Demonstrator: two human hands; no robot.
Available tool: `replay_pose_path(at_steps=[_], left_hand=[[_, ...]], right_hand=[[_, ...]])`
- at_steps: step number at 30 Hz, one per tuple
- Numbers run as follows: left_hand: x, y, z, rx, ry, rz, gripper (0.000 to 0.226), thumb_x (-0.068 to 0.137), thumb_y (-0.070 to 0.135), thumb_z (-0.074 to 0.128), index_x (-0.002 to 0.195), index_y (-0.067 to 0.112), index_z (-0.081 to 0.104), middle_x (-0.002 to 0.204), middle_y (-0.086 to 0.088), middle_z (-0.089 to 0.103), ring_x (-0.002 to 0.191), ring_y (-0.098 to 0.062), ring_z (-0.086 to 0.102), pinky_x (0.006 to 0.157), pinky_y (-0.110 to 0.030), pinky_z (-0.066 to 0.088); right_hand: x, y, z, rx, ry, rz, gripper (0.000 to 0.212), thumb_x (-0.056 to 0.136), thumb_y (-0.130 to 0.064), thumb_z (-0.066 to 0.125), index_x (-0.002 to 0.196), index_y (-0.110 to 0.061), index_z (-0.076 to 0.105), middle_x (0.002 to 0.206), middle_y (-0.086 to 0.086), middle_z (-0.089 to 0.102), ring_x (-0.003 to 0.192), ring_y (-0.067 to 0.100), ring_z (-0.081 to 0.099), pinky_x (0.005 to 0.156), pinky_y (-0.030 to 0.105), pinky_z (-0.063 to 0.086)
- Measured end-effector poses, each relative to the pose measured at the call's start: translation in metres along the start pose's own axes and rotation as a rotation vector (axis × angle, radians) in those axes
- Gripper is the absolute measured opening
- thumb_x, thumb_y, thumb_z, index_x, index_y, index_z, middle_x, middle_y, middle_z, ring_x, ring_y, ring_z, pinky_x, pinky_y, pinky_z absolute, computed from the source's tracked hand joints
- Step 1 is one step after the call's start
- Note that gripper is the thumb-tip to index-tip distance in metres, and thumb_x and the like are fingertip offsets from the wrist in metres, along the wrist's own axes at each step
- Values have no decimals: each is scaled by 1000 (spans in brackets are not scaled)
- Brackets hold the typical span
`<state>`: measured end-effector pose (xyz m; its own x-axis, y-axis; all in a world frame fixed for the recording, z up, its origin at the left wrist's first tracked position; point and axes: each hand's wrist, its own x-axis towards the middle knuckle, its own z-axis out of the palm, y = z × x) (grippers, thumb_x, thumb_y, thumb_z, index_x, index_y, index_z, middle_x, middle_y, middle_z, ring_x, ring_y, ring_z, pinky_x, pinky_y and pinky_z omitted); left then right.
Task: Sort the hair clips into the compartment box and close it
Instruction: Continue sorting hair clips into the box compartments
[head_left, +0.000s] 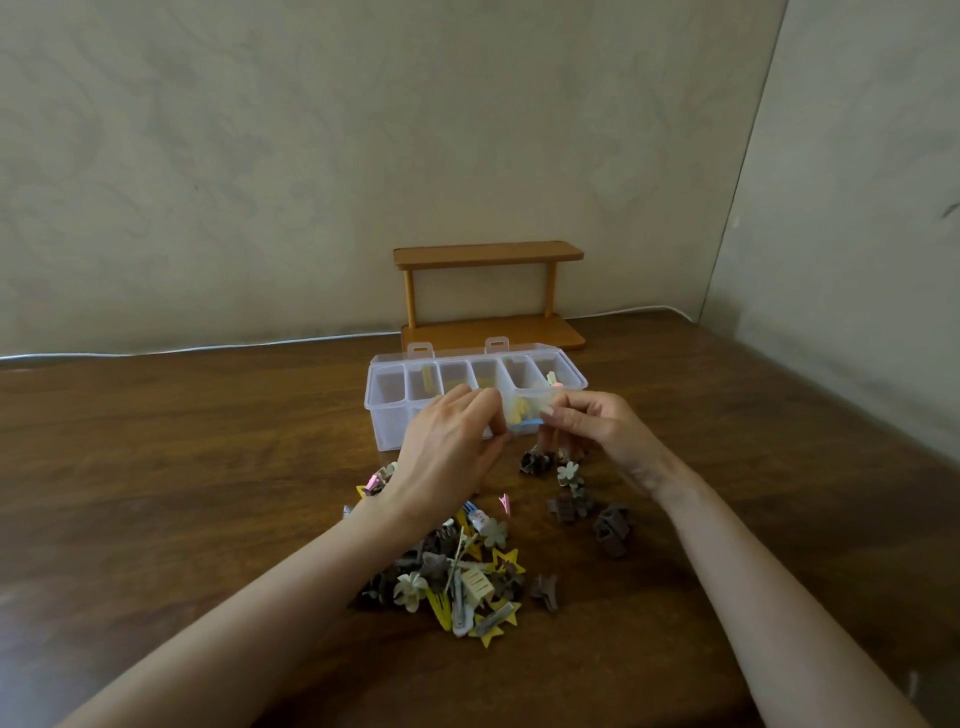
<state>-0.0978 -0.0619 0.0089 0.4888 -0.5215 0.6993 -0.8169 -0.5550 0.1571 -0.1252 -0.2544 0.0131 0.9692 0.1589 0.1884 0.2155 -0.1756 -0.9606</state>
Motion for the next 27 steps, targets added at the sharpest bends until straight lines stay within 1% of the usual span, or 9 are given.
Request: replay_pose_path(at_steps=[2,6,8,10,12,16,20,24,27], left_hand=[[-1,-1,-1,-7,-16,-10,21,74,12,73,77,14,52,76,5,56,68,-11,49,52,-22,39],[-4,-8,-6,-83,-66,-122,15,82,22,66,87,18,53,86,9,55,76,-8,53,61,-22,47],[-9,-15,-10,-108,-93,-188,13,86,24,62,92,22,51,90,11,56,78,-5,54,63,-17,45],[-18,-22,-14,-97,-131,-227,11,87,25,61,93,23,52,90,12,56,80,-4,53,65,-17,45],[-25,-28,-18,-75,-196,-279,9,87,25,61,93,22,55,89,12,57,83,-5,54,70,-22,47],[-25,-36,-26,-115,-401,-305,7,85,26,64,86,27,57,91,13,59,86,-3,53,71,-18,44],[-23,-39,-33,-145,-639,-241,6,86,28,62,91,26,64,97,12,57,92,-3,52,83,-25,47],[-25,-37,-34,-85,-650,-177,18,89,38,55,97,25,65,101,10,56,95,-5,49,84,-26,43],[-28,-33,-29,21,-645,-137,29,84,52,54,95,27,61,102,10,52,96,-7,46,82,-26,38]], right_hand=[[0,0,0,-19,-20,9,23,79,-30,69,81,-9,62,71,1,65,58,8,52,54,16,42],[1,3,0,-18,52,0,14,81,-20,64,83,-7,62,68,1,64,56,7,53,51,15,42],[2,4,0,-1,171,-49,6,85,-11,63,81,-7,63,65,0,63,54,5,55,49,14,43],[3,6,1,-36,339,-110,6,84,-9,65,78,-9,65,66,0,62,57,1,56,53,12,44],[6,9,1,-106,498,-148,6,84,-10,66,78,-10,66,70,2,63,57,-3,55,52,9,42],[17,10,1,-346,681,-164,3,85,-14,66,84,-12,67,75,-3,64,65,-2,57,53,7,42],[33,2,3,-718,688,-104,7,86,-24,66,85,-17,66,77,-7,63,69,7,57,50,15,35],[46,0,7,-907,637,-18,12,86,-30,64,85,-18,67,75,-7,61,71,12,59,49,21,35],[51,1,10,-946,628,-2,14,88,-31,62,92,-19,70,85,-4,68,81,14,63,57,24,39]])
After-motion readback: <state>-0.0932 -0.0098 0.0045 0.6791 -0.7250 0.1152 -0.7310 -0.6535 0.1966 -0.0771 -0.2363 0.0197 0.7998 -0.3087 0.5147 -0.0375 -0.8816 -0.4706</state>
